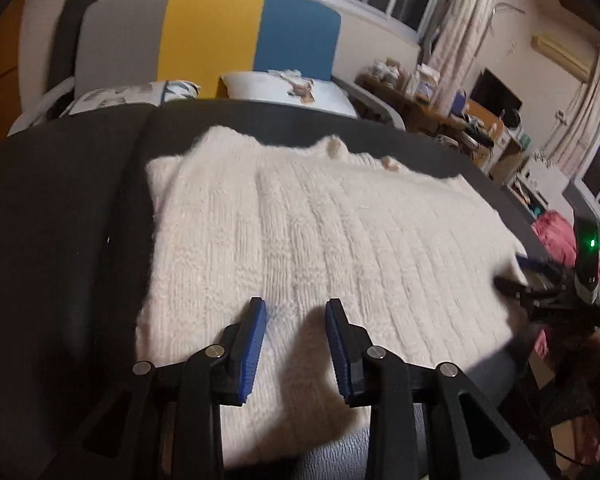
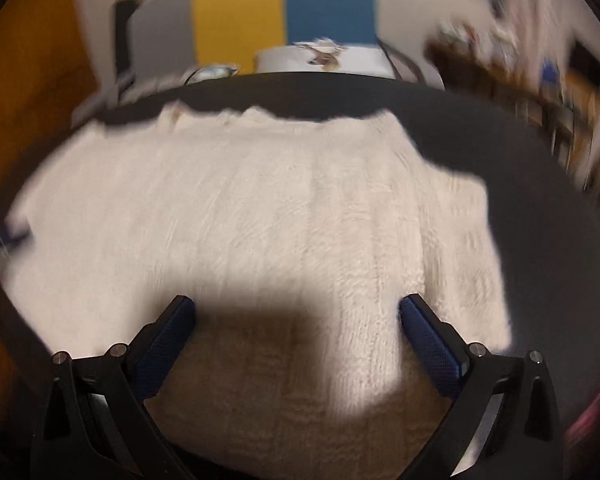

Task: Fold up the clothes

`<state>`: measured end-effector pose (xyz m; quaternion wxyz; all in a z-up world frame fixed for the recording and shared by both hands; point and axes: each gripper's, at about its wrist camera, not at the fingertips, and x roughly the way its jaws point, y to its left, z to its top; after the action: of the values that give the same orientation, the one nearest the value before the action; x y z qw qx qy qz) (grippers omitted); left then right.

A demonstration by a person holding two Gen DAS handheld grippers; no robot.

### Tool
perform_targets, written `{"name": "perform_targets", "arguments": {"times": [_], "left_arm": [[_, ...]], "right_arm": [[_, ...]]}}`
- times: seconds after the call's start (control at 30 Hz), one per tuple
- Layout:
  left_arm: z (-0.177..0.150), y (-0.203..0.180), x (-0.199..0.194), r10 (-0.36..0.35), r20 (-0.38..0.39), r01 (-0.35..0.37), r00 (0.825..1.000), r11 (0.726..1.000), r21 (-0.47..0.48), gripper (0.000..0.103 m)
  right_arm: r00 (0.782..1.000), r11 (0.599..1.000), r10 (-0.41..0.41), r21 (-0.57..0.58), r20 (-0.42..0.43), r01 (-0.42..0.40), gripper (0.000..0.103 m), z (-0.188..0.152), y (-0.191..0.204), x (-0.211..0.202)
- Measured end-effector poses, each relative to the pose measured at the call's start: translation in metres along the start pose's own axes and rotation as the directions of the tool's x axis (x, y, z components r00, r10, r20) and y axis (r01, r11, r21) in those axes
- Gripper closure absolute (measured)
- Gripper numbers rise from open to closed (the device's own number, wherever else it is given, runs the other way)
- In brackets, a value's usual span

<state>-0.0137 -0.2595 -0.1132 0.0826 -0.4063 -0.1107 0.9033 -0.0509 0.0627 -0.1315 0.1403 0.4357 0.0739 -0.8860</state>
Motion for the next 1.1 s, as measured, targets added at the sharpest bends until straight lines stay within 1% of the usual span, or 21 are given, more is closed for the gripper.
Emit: {"name": "perform_targets", "arguments": {"times": [0.03,0.1,0.17,0.2,0.23,0.27,0.3,0.33,0.37,0.4,0.43,0.5,0.57,0.67,0.7,0.77,0.83,0.87,1.0,1.07,1.1], "left_arm": [[0.009,0.002,-0.004,-0.011,0.024,0.011,1.000,1.000,-0.003,0.072],[0.026,0.005,-0.011,-0.033,0.073,0.034,0.997,0.999,-0.008,0.071],[0.046,0.008,-0.010,-0.009,0.113,0.007,0.994,1.000,0.018,0.071],[0.054,0.008,-0.006,-0.004,0.116,0.000,0.993,0.999,0.034,0.071],[0.062,0.008,0.002,0.006,0.097,-0.010,0.995,0.999,0.048,0.071],[0.064,0.010,0.012,0.040,0.060,-0.043,0.997,0.998,0.054,0.071],[0.063,0.014,0.027,0.094,-0.006,-0.094,0.996,0.994,0.054,0.071],[0.058,0.020,0.042,0.124,-0.069,-0.121,0.990,0.992,0.047,0.071],[0.053,0.024,0.044,0.119,-0.072,-0.117,0.990,0.993,0.033,0.071],[0.051,0.026,0.041,0.103,-0.041,-0.102,0.994,0.995,0.018,0.071],[0.051,0.028,0.039,0.088,-0.027,-0.087,0.996,0.996,0.004,0.071],[0.059,0.030,0.035,0.043,-0.006,-0.043,0.999,0.999,-0.009,0.071],[0.073,0.028,0.032,0.016,0.027,-0.017,1.000,1.000,0.019,0.071],[0.095,0.015,0.037,-0.039,0.059,0.033,0.998,0.994,0.105,0.071],[0.101,0.013,0.046,-0.024,0.041,0.019,0.999,0.992,0.124,0.071],[0.112,0.013,0.071,0.033,-0.014,-0.030,0.999,0.988,0.154,0.070],[0.111,0.029,0.095,0.103,-0.094,-0.092,0.990,0.989,0.116,0.070],[0.110,0.034,0.099,0.105,-0.104,-0.096,0.989,0.991,0.090,0.069],[0.105,0.046,0.088,0.032,-0.055,-0.033,0.998,0.999,-0.002,0.069],[0.106,0.050,0.079,0.005,-0.050,-0.007,0.999,1.000,-0.025,0.069],[0.110,0.051,0.071,-0.001,-0.025,0.000,1.000,1.000,-0.031,0.069]], "right_arm": [[1.000,1.000,0.011,0.003,0.001,-0.011,0.000,0.003,0.001,-0.006],[0.998,0.999,0.049,0.021,0.044,-0.050,0.000,0.019,-0.002,-0.018],[0.992,0.997,0.074,0.024,0.098,-0.077,0.000,0.039,-0.006,-0.029],[0.989,0.995,0.096,0.029,0.116,-0.100,0.000,0.053,-0.007,-0.029],[0.987,0.993,0.107,0.039,0.122,-0.113,0.000,0.063,-0.008,-0.025],[0.988,0.993,0.106,0.046,0.116,-0.112,0.000,0.070,-0.008,-0.017],[0.988,0.992,0.105,0.054,0.111,-0.111,0.000,0.077,-0.008,-0.010],[0.992,0.994,0.089,0.061,0.085,-0.094,0.000,0.080,-0.008,0.002],[0.997,0.996,0.059,0.068,0.040,-0.062,0.000,0.078,-0.009,0.018],[0.999,0.997,0.040,0.072,0.023,-0.042,0.000,0.073,-0.010,0.030],[0.999,0.997,0.032,0.075,0.034,-0.035,0.000,0.064,-0.012,0.038],[0.999,0.997,0.038,0.071,0.039,-0.041,0.000,0.056,-0.012,0.036],[0.999,0.996,0.044,0.070,0.030,-0.046,0.000,0.057,-0.013,0.033],[0.998,0.997,0.053,0.060,0.027,-0.054,0.000,0.073,-0.011,0.028],[0.997,0.997,0.066,0.047,0.043,-0.068,0.000,0.084,-0.008,0.026],[0.994,0.996,0.089,0.025,0.068,-0.091,0.000,0.103,-0.004,0.024],[0.992,0.994,0.104,0.013,0.067,-0.105,0.000,0.118,-0.001,0.033],[0.993,0.994,0.105,0.009,0.056,-0.105,0.000,0.125,0.001,0.046],[0.997,0.996,0.082,0.035,-0.015,-0.081,0.000,0.121,-0.006,0.079],[0.996,0.996,0.076,0.046,-0.046,-0.074,0.000,0.117,-0.010,0.090],[0.996,0.996,0.079,0.045,-0.047,-0.077,0.000,0.115,-0.010,0.090]]}}
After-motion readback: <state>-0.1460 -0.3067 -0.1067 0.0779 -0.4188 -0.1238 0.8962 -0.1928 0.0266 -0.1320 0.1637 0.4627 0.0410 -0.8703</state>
